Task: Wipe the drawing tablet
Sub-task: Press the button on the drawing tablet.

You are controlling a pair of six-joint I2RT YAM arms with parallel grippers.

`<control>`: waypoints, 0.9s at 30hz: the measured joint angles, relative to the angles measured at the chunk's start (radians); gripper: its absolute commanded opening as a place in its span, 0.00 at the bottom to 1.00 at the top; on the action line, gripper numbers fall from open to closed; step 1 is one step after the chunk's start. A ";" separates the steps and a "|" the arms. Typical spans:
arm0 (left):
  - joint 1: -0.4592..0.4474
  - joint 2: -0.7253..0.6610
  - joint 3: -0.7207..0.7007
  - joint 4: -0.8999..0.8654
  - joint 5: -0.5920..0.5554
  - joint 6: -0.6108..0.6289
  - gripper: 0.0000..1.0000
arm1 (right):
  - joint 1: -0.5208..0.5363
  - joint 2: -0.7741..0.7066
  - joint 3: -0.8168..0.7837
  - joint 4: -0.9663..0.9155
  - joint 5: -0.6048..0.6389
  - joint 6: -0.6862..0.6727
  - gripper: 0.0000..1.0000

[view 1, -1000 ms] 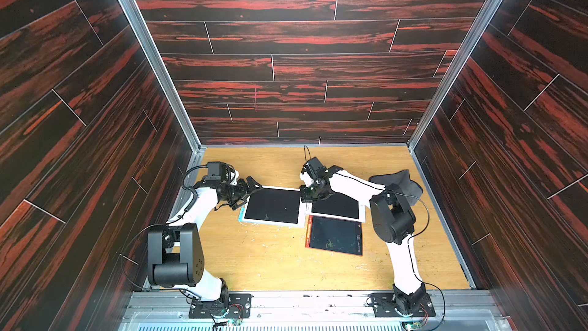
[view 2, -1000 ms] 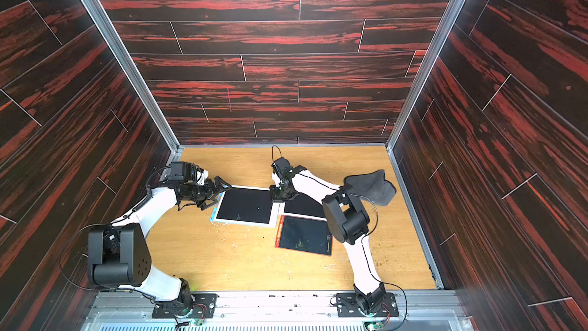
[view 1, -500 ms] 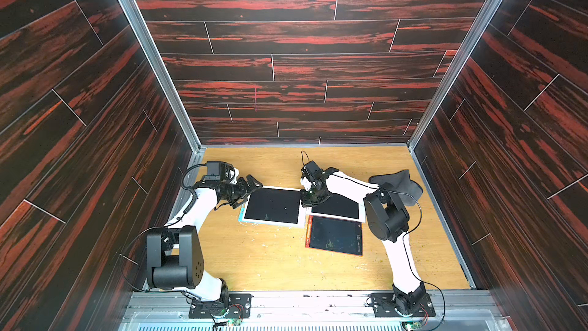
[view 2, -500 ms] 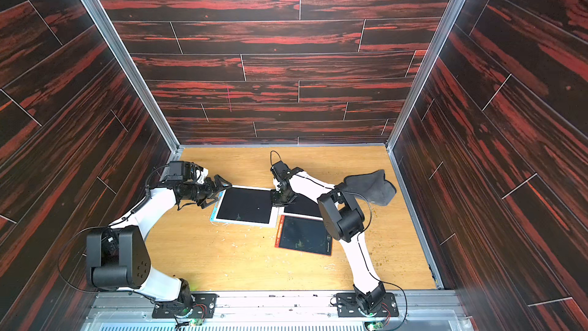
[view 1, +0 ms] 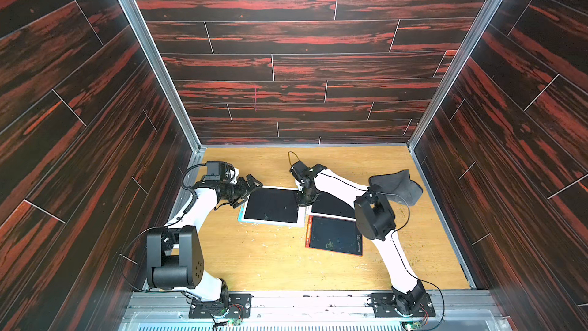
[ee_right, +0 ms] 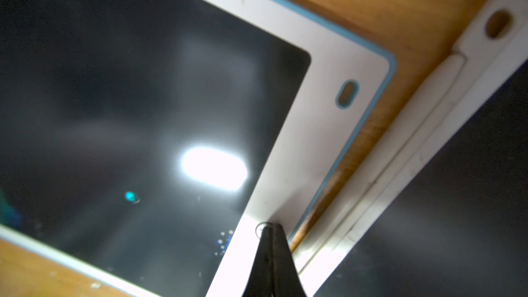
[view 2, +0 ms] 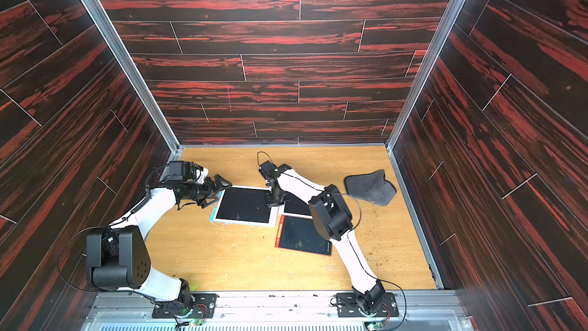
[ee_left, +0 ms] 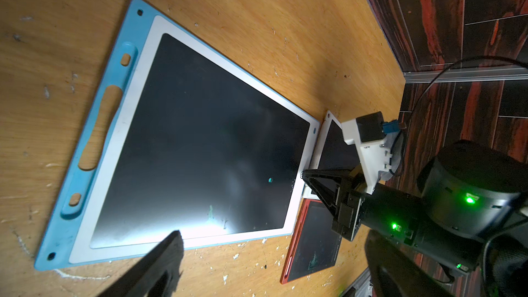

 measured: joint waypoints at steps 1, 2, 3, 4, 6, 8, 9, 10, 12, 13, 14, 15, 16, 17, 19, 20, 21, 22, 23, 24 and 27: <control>0.000 0.000 0.000 0.000 0.000 -0.001 1.00 | 0.005 0.009 0.018 -0.016 0.014 -0.003 0.00; 0.000 0.000 0.000 0.000 0.000 -0.002 1.00 | 0.008 0.016 0.029 -0.027 0.024 -0.006 0.00; 0.000 0.000 0.000 0.000 0.001 -0.002 1.00 | 0.011 0.023 0.043 -0.039 0.034 -0.009 0.00; 0.000 0.000 0.000 0.000 0.001 -0.002 1.00 | 0.014 0.029 0.053 -0.049 0.040 -0.012 0.00; 0.000 0.000 0.000 0.001 0.001 -0.003 1.00 | 0.017 0.041 0.073 -0.067 0.049 -0.018 0.00; 0.000 0.000 0.000 0.003 0.002 -0.005 1.00 | 0.019 0.056 0.101 -0.091 0.057 -0.024 0.00; 0.000 0.000 0.000 0.004 0.002 -0.006 1.00 | 0.021 0.067 0.118 -0.107 0.062 -0.027 0.02; 0.000 0.000 -0.001 0.006 0.003 -0.006 1.00 | 0.024 0.076 0.134 -0.120 0.069 -0.031 0.02; 0.000 -0.002 -0.001 0.006 0.006 -0.007 1.00 | 0.029 0.092 0.163 -0.145 0.081 -0.039 0.03; 0.000 -0.004 -0.002 0.006 0.008 -0.008 1.00 | 0.031 0.098 0.173 -0.154 0.087 -0.043 0.03; 0.000 -0.007 -0.002 0.007 0.009 -0.009 1.00 | 0.032 0.100 0.177 -0.158 0.091 -0.044 0.03; 0.000 -0.011 -0.004 0.007 0.010 -0.010 1.00 | 0.034 0.101 0.180 -0.161 0.094 -0.046 0.03; 0.000 -0.015 -0.005 0.008 0.011 -0.010 1.00 | 0.034 0.101 0.179 -0.160 0.096 -0.047 0.03; 0.001 -0.018 -0.006 0.008 0.012 -0.010 1.00 | 0.034 0.099 0.179 -0.159 0.097 -0.048 0.03; 0.002 -0.020 -0.007 0.008 0.013 -0.010 1.00 | 0.034 0.080 0.149 -0.137 0.096 -0.047 0.04; 0.002 -0.020 -0.007 0.008 0.013 -0.010 1.00 | 0.034 0.067 0.130 -0.123 0.096 -0.047 0.05; 0.003 -0.020 -0.007 0.008 0.013 -0.010 1.00 | 0.032 0.048 0.099 -0.100 0.096 -0.046 0.05; 0.003 -0.020 -0.007 0.008 0.013 -0.010 1.00 | 0.029 0.025 0.063 -0.077 0.101 -0.043 0.06; 0.004 -0.020 -0.008 0.007 0.013 -0.010 1.00 | 0.025 0.002 0.028 -0.064 0.106 -0.042 0.06; 0.004 -0.021 -0.008 0.008 0.013 -0.010 1.00 | 0.017 -0.029 -0.020 -0.051 0.113 -0.039 0.06; 0.004 -0.025 -0.010 0.007 0.015 -0.010 1.00 | -0.031 -0.185 -0.197 -0.011 0.143 -0.029 0.06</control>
